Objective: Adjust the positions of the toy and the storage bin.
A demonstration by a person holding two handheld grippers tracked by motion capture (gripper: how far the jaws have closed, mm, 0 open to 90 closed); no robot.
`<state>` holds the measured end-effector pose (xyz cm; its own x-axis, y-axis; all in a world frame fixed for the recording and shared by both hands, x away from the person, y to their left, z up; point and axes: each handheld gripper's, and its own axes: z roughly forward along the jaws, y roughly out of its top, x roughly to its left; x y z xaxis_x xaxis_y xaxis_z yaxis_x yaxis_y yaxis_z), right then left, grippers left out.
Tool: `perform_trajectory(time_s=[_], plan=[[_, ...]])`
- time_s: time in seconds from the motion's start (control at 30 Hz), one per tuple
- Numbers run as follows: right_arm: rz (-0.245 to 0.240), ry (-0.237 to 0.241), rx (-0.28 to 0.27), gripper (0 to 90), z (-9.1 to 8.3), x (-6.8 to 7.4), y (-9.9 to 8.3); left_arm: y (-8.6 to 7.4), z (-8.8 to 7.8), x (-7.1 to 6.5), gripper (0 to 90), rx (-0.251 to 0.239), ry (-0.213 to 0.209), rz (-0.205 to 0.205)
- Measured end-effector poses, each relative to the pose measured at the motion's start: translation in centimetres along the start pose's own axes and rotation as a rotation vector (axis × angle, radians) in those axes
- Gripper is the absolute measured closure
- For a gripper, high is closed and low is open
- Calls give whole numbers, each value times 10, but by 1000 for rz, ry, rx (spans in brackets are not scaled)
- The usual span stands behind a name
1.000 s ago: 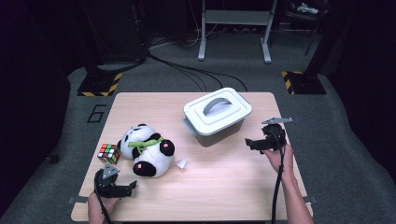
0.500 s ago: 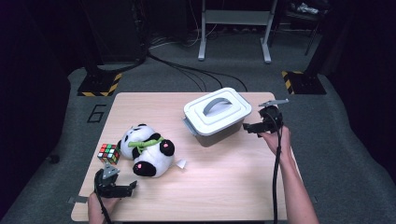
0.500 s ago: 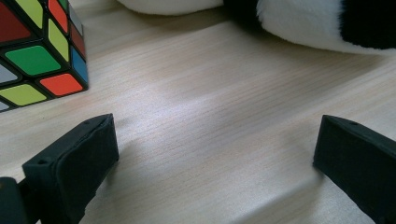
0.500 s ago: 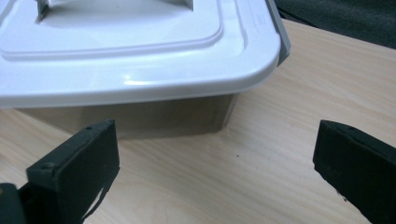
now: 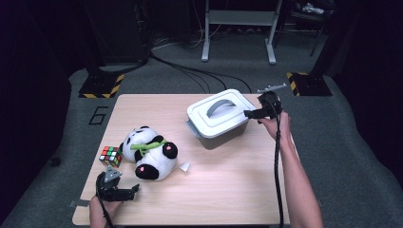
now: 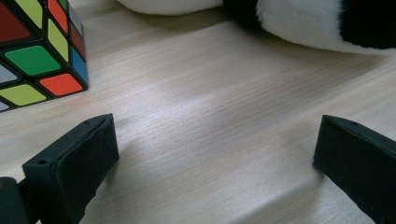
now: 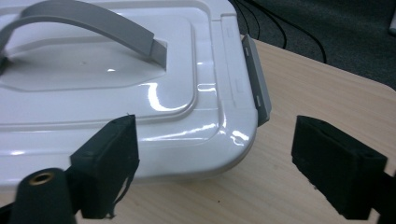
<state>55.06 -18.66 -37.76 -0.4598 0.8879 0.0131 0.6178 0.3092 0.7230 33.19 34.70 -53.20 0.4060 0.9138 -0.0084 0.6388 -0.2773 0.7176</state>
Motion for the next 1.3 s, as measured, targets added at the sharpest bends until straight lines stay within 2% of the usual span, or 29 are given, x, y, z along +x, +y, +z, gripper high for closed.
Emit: perform_trajectory(time_s=[0.13,0.27,0.53,0.7,0.87,1.03,1.2,1.3], plan=[[20,-14,29,312,14,-5,6,0,0,0,0,-1,0,-1],[28,-26,44,428,23,-7,10,0,0,0,0,0,0,-1],[72,-17,40,652,26,-15,14,0,0,0,0,-1,0,-2],[95,-16,47,660,24,-15,13,0,0,0,0,-1,0,-2],[96,-46,69,668,21,-9,13,0,0,0,0,-1,0,-2],[127,-62,89,668,16,-3,11,0,0,0,0,-2,1,-2],[121,-75,84,667,10,6,3,0,0,0,0,-3,1,-4],[141,-74,80,665,4,9,-3,0,0,0,0,-2,0,-3]])
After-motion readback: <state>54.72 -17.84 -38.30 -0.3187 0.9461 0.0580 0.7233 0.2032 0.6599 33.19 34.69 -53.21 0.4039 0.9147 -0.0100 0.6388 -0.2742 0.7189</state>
